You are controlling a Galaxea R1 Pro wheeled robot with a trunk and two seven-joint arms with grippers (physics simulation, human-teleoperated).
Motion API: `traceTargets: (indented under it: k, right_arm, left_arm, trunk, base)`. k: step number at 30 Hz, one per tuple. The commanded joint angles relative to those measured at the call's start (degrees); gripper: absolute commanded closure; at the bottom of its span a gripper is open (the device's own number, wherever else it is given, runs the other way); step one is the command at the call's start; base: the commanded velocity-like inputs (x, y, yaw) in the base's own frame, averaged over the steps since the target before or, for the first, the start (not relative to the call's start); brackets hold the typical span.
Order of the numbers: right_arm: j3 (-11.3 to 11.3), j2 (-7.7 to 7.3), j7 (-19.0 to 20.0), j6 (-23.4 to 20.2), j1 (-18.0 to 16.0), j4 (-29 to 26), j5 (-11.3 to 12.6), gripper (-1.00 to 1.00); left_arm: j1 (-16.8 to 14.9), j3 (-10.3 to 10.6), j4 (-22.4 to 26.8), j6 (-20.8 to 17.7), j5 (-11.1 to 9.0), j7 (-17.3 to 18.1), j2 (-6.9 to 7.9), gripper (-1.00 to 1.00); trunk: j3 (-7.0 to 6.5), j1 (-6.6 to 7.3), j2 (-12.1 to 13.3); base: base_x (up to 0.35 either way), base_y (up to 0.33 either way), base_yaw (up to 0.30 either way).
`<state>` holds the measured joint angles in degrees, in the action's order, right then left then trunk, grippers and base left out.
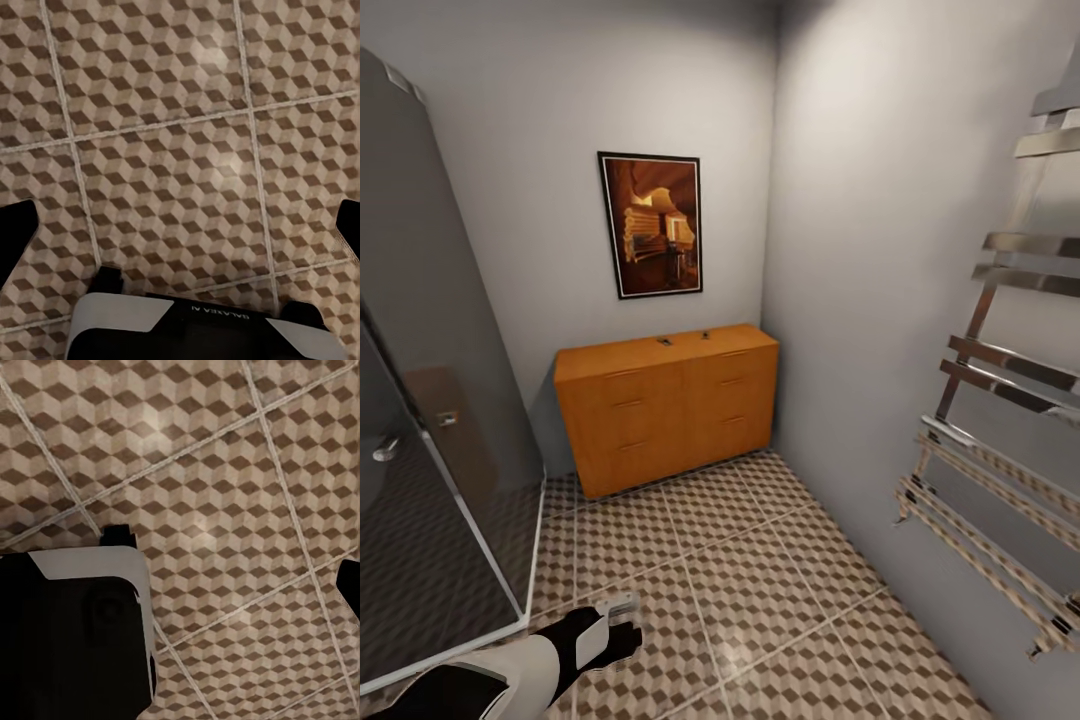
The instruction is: Take the four mousetraps from the cabinet in the bathroom and place them on the bathroom floor. Make sure all four end up on the same floor surface, and ensure that at least two of them are either under or directly next to the same bathroom sink.
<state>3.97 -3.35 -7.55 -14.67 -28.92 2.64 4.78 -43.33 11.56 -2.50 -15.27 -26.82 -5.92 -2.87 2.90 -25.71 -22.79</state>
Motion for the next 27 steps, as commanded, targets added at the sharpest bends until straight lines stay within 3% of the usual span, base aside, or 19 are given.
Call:
traceTargets:
  k: [1,10,27]
  right_arm:
    - [0.42,0.01,-0.10,-0.10,-0.08,0.08,0.50,-1.00]
    - [0.42,0.01,-0.10,-0.10,-0.08,0.08,0.50,-1.00]
    - [0.42,0.01,-0.10,-0.10,-0.08,0.08,0.50,-1.00]
  left_arm:
    - [-0.09,0.48,-0.09,-0.11,-0.60,-0.14,-0.03,-1.00]
    - [-0.09,0.48,-0.10,-0.11,-0.60,-0.14,-0.03,-1.00]
    - [-0.09,0.48,-0.06,-0.11,-0.60,-0.14,-0.03,-1.00]
  trunk:
    - [0.12,-0.07,-0.13]
    - [0.11,-0.07,-0.13]
    - [0.10,-0.07,-0.13]
  base:
    - [0.334,0.005,0.009]
    - [0.334,0.002,0.058]
    - [0.335,-0.034,0.254]
